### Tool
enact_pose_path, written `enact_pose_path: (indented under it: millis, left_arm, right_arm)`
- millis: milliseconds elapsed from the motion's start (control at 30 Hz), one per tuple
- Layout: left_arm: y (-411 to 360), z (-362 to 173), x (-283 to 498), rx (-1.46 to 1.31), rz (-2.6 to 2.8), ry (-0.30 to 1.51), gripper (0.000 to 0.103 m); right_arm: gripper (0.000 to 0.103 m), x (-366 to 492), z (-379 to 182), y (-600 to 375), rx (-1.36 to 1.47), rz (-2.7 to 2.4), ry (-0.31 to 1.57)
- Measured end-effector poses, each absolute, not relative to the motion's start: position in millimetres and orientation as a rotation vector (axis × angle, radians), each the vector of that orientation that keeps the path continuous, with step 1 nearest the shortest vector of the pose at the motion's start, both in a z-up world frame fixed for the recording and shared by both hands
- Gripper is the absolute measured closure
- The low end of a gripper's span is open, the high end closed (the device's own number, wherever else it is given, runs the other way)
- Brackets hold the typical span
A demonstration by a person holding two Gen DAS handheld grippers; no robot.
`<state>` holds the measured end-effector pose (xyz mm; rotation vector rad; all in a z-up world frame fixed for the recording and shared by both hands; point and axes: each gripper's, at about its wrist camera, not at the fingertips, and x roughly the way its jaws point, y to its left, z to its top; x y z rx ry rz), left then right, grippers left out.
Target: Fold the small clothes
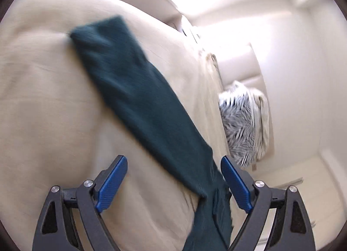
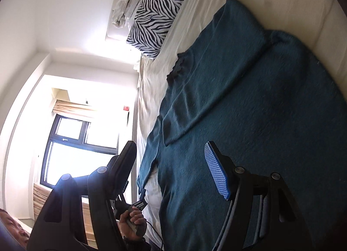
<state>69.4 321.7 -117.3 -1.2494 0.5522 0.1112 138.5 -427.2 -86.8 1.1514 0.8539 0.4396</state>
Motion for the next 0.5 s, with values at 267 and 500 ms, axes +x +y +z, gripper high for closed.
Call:
enact_pose_path:
  millis: [267, 500]
  left_arm:
    - [390, -148, 78, -1.503, 0.198, 0.406, 0.028]
    - [396, -149, 108, -1.468, 0.315, 0.481, 0.095]
  right_arm:
    - [0.038, 133, -79, -351, 1.106, 0.512, 0.911]
    - [0.038, 121, -67, -349, 1.091, 0.507, 0.895]
